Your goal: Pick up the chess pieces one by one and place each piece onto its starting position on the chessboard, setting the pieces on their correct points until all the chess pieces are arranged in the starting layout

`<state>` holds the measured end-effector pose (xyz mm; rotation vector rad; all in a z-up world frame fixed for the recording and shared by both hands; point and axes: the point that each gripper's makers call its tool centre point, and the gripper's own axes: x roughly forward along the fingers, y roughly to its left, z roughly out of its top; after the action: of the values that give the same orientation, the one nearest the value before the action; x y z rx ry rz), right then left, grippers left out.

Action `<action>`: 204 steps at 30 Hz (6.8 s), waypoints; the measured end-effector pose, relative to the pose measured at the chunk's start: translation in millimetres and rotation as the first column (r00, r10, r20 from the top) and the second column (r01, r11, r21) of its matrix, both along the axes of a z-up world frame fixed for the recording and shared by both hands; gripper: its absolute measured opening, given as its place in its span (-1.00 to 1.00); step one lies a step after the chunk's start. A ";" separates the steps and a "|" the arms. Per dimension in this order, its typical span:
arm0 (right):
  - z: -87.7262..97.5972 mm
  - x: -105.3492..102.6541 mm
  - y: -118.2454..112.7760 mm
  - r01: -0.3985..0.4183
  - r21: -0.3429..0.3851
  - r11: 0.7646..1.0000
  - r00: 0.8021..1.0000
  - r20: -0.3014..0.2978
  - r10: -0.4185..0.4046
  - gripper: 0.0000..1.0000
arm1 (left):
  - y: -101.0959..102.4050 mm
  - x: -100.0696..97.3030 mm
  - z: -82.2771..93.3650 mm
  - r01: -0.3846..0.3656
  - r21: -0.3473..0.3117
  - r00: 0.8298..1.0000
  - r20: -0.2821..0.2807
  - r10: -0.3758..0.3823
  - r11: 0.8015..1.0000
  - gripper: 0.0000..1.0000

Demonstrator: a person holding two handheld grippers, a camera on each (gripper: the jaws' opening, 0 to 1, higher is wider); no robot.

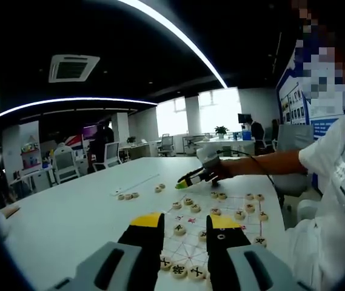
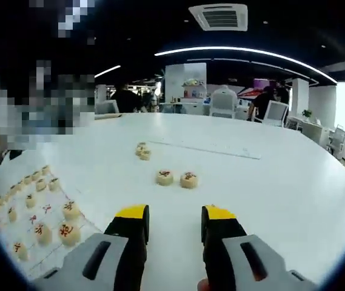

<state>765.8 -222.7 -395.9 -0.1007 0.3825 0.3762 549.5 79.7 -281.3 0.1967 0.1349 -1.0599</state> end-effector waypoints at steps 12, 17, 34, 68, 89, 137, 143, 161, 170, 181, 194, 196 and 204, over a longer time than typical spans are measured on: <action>-3.9 41.4 2.6 0.003 -0.070 0.998 0.999 0.049 0.001 -0.30 | -0.1 0.9 0.6 0.003 -0.003 1.000 -0.001 -0.003 1.000 -0.41; -5.0 49.1 14.3 -0.039 -0.079 0.996 0.998 0.055 0.043 -0.29 | 1.0 1.9 1.0 -0.002 -0.007 1.000 -0.002 0.002 1.000 -0.41; 10.9 26.8 4.5 -0.030 0.017 0.999 0.999 0.041 0.029 -0.64 | 1.1 2.1 0.6 -0.002 -0.006 1.000 -0.003 0.002 1.000 -0.41; 10.1 -105.4 26.8 -0.291 -0.001 0.957 0.957 0.001 0.291 -0.63 | -3.5 -1.4 1.4 0.007 0.002 1.000 0.003 -0.007 1.000 -0.41; 8.8 -101.9 25.1 -0.277 0.010 0.961 0.961 0.003 0.277 -0.18 | -2.7 -2.3 5.6 0.009 -0.006 1.000 0.020 -0.009 1.000 -0.41; -6.8 58.3 56.0 -0.042 -0.046 0.998 0.999 -0.036 0.041 -0.41 | 0.2 0.5 2.6 0.003 -0.008 1.000 0.008 -0.003 1.000 -0.41; -7.3 49.3 59.7 -0.087 -0.072 0.994 0.996 -0.034 0.084 -0.62 | -0.4 0.8 0.4 0.008 -0.003 1.000 0.000 -0.008 1.000 -0.41; 32.0 -33.6 14.2 -0.094 0.065 0.993 0.996 0.007 0.094 -0.62 | -4.3 -2.9 2.1 0.016 0.001 1.000 0.009 -0.016 1.000 -0.41; 32.8 -62.2 14.0 -0.128 0.067 0.990 0.992 0.005 0.128 -0.62 | -5.3 -3.1 1.5 0.017 0.006 1.000 0.008 -0.017 1.000 -0.41; 24.8 -65.1 19.0 -0.157 0.045 0.987 0.987 -0.013 0.158 -0.62 | -4.4 -3.1 1.2 0.015 0.007 1.000 0.009 -0.015 1.000 -0.41; 17.8 -64.9 20.8 -0.166 0.049 0.985 0.985 -0.036 0.168 -0.62 | -3.7 -3.1 1.5 0.014 0.004 1.000 0.010 -0.014 1.000 -0.41; 17.7 -65.0 21.6 -0.165 0.053 0.985 0.985 -0.036 0.167 -0.62 | -3.7 -3.2 1.4 0.013 0.005 1.000 0.010 -0.013 1.000 -0.41; 15.8 -63.2 19.3 -0.148 0.055 0.987 0.988 -0.039 0.150 -0.62 | -3.9 -3.1 0.1 0.014 0.006 1.000 0.007 -0.014 1.000 -0.41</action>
<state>702.5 -203.3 -380.1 -0.0706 0.4091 0.5369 546.4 75.7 -281.2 0.2074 0.1301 -1.0729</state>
